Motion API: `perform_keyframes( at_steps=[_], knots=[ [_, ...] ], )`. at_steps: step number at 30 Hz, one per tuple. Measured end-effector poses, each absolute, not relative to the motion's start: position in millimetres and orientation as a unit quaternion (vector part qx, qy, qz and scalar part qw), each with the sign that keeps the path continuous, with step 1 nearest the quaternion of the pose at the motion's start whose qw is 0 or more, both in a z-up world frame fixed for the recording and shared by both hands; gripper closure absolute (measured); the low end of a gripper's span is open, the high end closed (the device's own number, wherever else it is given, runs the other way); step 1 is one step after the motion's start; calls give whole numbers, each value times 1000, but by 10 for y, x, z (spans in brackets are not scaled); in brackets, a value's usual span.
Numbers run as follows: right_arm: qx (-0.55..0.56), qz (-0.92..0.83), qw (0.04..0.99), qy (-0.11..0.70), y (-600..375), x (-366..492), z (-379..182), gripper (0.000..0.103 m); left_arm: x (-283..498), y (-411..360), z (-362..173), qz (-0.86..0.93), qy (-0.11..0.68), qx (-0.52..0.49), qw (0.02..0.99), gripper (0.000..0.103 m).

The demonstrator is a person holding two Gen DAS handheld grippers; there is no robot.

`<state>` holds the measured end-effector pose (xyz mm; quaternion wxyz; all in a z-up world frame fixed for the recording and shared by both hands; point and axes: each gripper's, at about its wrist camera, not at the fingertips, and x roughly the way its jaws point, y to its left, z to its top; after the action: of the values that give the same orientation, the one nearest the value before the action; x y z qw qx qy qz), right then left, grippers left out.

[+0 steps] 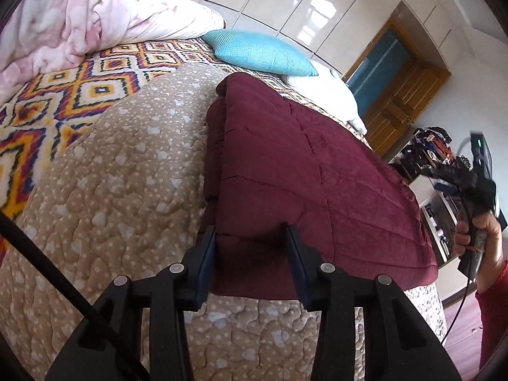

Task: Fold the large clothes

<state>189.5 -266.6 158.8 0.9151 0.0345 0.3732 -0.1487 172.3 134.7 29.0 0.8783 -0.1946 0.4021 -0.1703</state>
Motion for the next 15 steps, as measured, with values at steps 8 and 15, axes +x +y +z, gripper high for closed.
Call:
perform_keyframes(
  at_steps=[8, 15],
  knots=[
    [-58, -41, 889, 452, -743, 2433, 1024, 44, 1619, 1348, 366, -160, 393, -171, 889, 63],
    [-114, 35, 886, 447, 678, 2426, 809, 84, 1546, 1619, 516, -153, 346, -203, 903, 58]
  ],
)
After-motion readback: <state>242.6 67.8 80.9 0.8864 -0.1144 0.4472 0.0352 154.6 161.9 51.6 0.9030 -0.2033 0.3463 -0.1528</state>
